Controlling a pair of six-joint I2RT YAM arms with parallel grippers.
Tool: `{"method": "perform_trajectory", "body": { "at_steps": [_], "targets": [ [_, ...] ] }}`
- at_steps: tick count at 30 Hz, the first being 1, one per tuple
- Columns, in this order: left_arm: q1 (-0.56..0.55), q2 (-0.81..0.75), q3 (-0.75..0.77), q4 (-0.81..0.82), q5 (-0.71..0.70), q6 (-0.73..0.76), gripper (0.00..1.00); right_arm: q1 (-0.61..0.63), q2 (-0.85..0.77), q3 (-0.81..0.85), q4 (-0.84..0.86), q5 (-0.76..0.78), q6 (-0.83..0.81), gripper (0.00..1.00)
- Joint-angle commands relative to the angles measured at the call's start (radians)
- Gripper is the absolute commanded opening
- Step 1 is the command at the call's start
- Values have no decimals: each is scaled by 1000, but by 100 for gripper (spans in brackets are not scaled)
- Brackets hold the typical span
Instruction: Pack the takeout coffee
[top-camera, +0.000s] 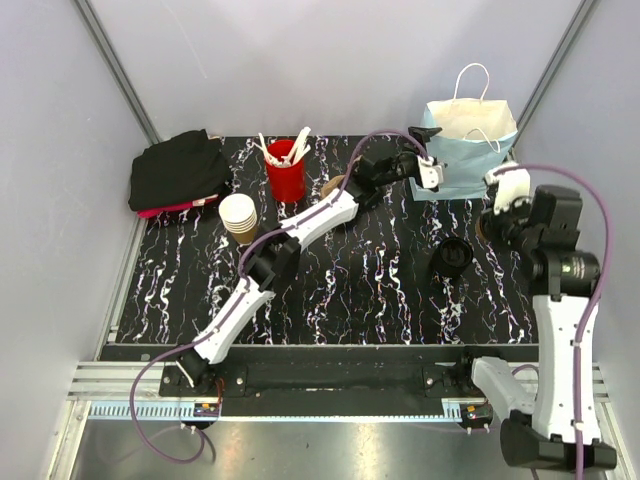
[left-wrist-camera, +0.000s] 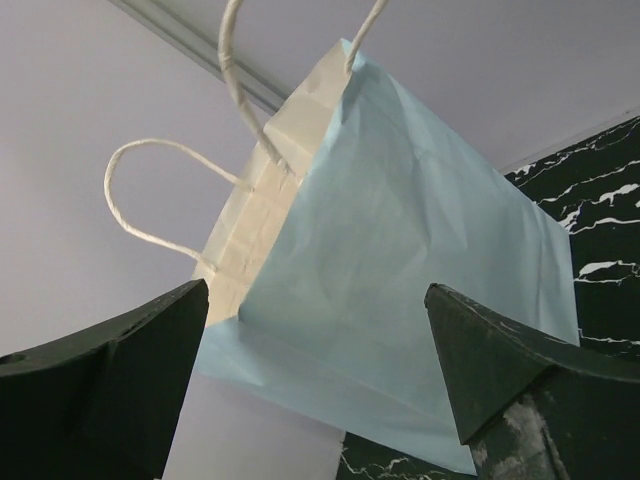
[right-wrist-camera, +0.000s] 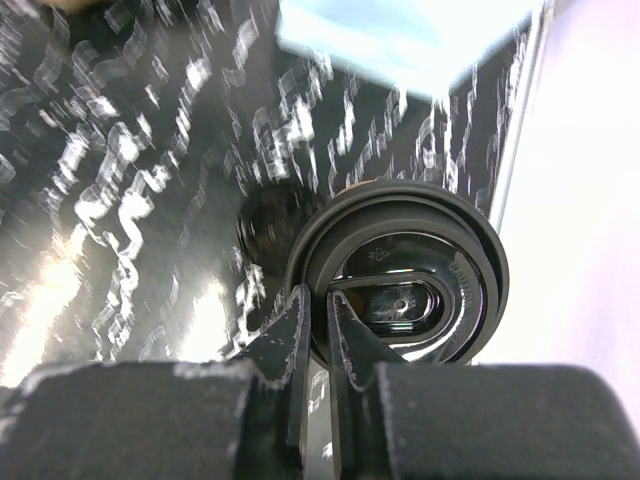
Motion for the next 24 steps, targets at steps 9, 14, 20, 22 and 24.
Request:
{"method": "perform_trajectory", "body": {
  "at_steps": [9, 14, 20, 22, 24],
  "targets": [
    [55, -506, -125, -392, -192, -154, 99, 14, 293, 474, 57, -270, 47, 0],
    [64, -621, -137, -765, -318, -151, 99, 14, 407, 573, 186, -234, 120, 0],
    [111, -767, -336, -944, -352, -264, 99, 14, 591, 705, 281, -50, 163, 0],
    [131, -809, -407, -944, -347, -287, 99, 14, 672, 782, 282, -25, 171, 0],
    [157, -852, -478, -937, -346, -322, 99, 13, 750, 858, 276, -2, 177, 0]
  ]
}}
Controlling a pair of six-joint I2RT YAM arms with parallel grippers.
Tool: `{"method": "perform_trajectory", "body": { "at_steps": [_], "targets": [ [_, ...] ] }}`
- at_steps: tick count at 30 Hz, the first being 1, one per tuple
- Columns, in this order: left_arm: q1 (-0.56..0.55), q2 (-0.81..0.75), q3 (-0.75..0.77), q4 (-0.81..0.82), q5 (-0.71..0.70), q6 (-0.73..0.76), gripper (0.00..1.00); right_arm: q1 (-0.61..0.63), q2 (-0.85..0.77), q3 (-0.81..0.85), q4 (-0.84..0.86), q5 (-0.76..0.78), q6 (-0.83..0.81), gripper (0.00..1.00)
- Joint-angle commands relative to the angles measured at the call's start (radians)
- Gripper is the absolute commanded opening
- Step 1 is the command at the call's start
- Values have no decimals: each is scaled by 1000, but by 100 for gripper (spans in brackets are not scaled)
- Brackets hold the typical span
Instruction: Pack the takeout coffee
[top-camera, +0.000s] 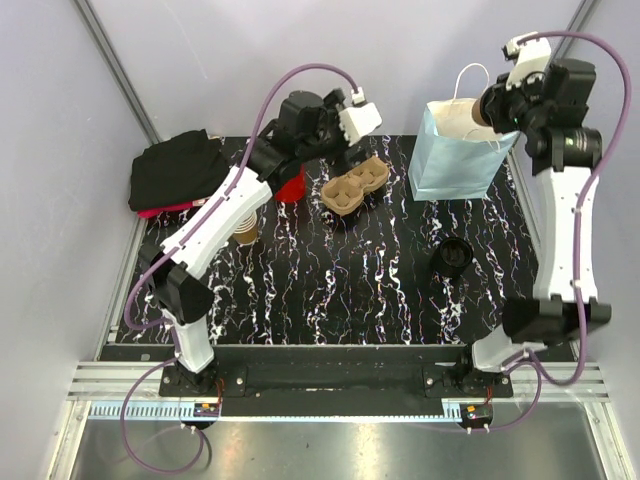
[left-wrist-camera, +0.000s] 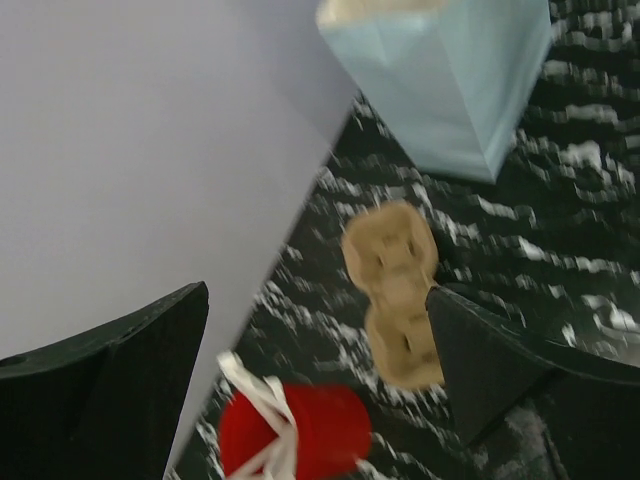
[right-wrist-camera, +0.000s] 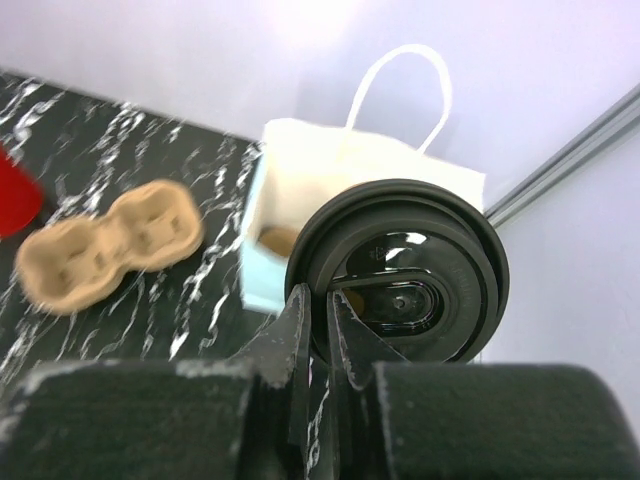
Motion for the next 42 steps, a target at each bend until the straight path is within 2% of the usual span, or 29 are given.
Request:
{"method": "perform_trajectory", "body": {
  "at_steps": [1, 5, 10, 17, 24, 31, 42],
  "targets": [
    [55, -82, -123, -91, -35, -100, 99, 4, 133, 158, 56, 103, 39, 0],
    [105, -111, -177, -91, -19, -151, 99, 4, 232, 247, 49, 116, 42, 0],
    [144, -146, -234, -91, -9, -175, 99, 4, 403, 442, -72, 137, 20, 0],
    [190, -171, -242, -116, 5, -191, 99, 4, 562, 644, -235, 45, -16, 0],
    [253, -194, -262, -137, 62, -223, 99, 4, 575, 611, -304, -38, -55, 0],
    [261, -219, -311, -142, 61, -232, 99, 13, 611, 617, -356, -145, -90, 0],
    [265, -257, -378, -142, 79, -250, 99, 60, 671, 635, -413, -174, -144, 0]
  ]
}}
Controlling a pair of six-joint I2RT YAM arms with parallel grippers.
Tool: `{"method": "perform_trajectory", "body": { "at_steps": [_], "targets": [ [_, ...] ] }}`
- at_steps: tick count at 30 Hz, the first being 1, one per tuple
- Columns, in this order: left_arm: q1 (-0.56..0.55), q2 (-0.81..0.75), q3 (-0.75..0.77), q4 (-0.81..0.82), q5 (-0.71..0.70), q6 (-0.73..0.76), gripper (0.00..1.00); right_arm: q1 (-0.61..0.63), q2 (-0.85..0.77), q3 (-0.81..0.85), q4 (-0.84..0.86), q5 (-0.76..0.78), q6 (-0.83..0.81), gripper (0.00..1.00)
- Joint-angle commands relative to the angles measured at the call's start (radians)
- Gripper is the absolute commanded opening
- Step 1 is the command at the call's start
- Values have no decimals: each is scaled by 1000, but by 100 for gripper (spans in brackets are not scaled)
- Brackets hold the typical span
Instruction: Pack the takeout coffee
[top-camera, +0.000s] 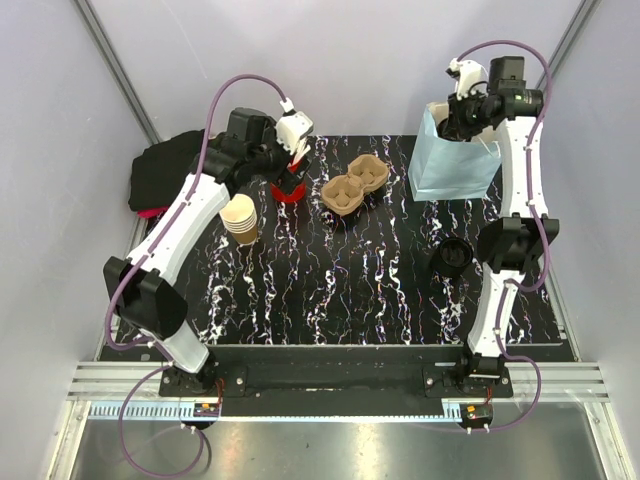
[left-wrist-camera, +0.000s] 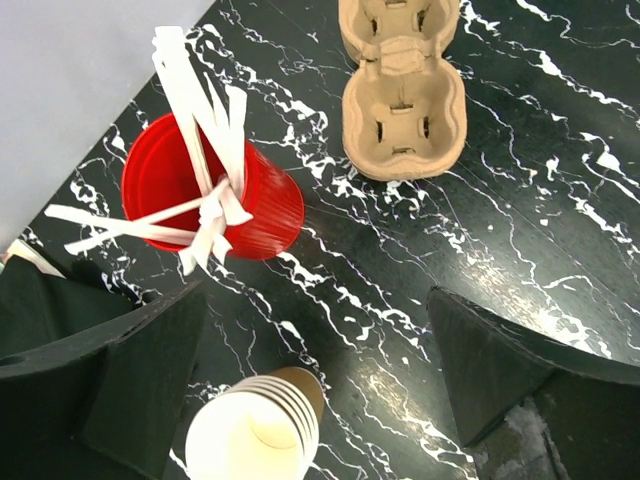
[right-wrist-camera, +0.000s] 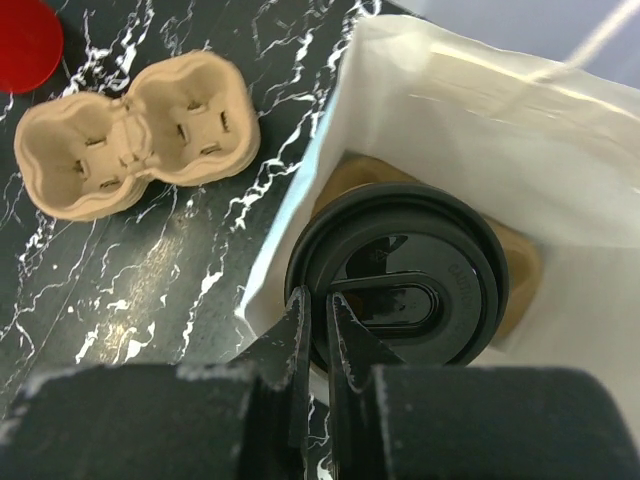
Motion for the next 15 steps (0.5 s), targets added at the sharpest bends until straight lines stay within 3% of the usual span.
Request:
{"method": "perform_trajectory", "body": {
  "at_steps": [1, 15],
  "targets": [
    [3, -65, -13, 30, 36, -23, 99, 28, -7, 35, -18, -31, -38, 0],
    [5, -77, -44, 55, 55, -60, 99, 43, -10, 33, -49, -54, -55, 0]
  ]
}}
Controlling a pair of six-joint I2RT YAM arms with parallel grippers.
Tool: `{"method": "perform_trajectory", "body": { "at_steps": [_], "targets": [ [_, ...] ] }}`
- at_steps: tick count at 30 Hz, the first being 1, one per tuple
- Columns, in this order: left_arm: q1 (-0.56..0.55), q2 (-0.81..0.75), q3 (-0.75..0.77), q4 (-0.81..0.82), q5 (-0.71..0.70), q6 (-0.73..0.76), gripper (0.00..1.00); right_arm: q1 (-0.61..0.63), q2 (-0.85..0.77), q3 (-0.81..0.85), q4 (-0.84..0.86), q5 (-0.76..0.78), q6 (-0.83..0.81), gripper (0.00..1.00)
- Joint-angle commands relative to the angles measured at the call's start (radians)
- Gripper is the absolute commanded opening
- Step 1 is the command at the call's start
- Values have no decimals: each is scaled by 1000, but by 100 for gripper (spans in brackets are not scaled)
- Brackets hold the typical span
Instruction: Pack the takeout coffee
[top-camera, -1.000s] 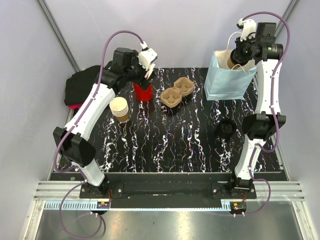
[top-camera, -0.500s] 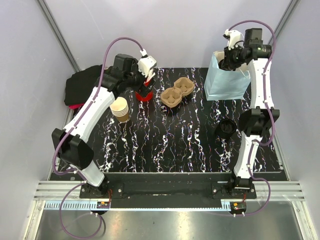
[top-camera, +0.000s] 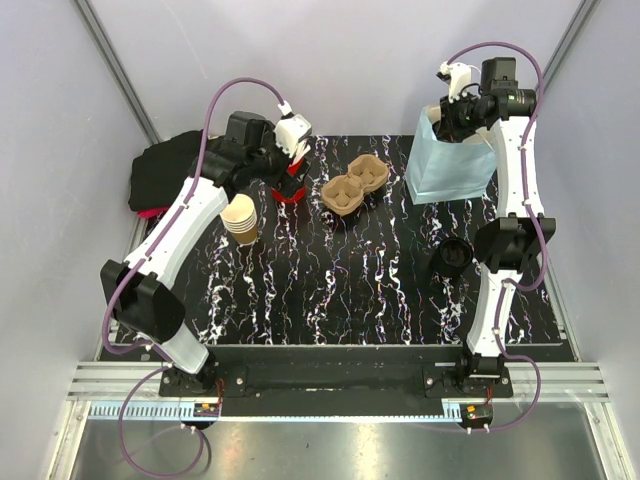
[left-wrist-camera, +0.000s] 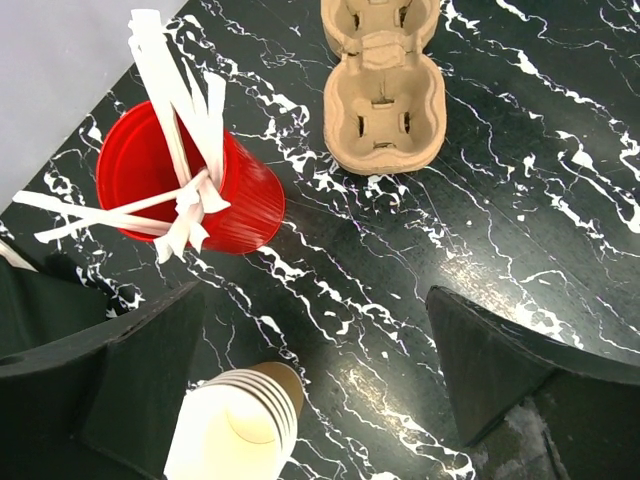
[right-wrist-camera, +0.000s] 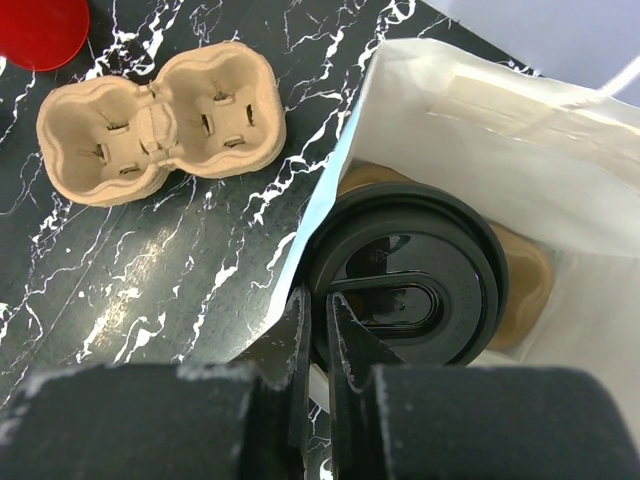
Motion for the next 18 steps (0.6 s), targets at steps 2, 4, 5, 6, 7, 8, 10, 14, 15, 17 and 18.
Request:
{"method": "perform_trajectory", "body": {
  "at_steps": [2, 4, 5, 6, 7, 8, 10, 14, 15, 17, 18],
  "targets": [
    [5, -45, -4, 56, 38, -25, 99, 9, -25, 29, -27, -40, -23, 0],
    [6, -47, -1, 54, 39, -30, 99, 9, -30, 23, -32, -42, -33, 0],
    [5, -47, 0, 56, 41, -30, 99, 10, -30, 21, -37, -40, -36, 0],
    [5, -47, -1, 56, 42, -31, 99, 9, -30, 20, -38, -39, -39, 0],
    [5, -45, -1, 57, 42, -31, 99, 10, -25, 18, -41, -37, -45, 0],
    [5, -47, -3, 56, 46, -31, 99, 36, -24, 18, -44, -35, -46, 0],
    [5, -47, -4, 57, 46, -31, 99, 36, -16, 21, -52, -37, -56, 0],
    [5, -51, -6, 54, 49, -34, 99, 39, 1, 38, -92, -52, -80, 0],
    [6, -50, -6, 57, 49, -33, 99, 41, 5, 41, -101, -63, -92, 0],
    [5, -51, -7, 56, 50, -34, 99, 45, 11, 53, -132, -72, -106, 0],
    [5, -51, -9, 56, 52, -36, 99, 45, 13, 59, -142, -86, -123, 0]
  ]
}}
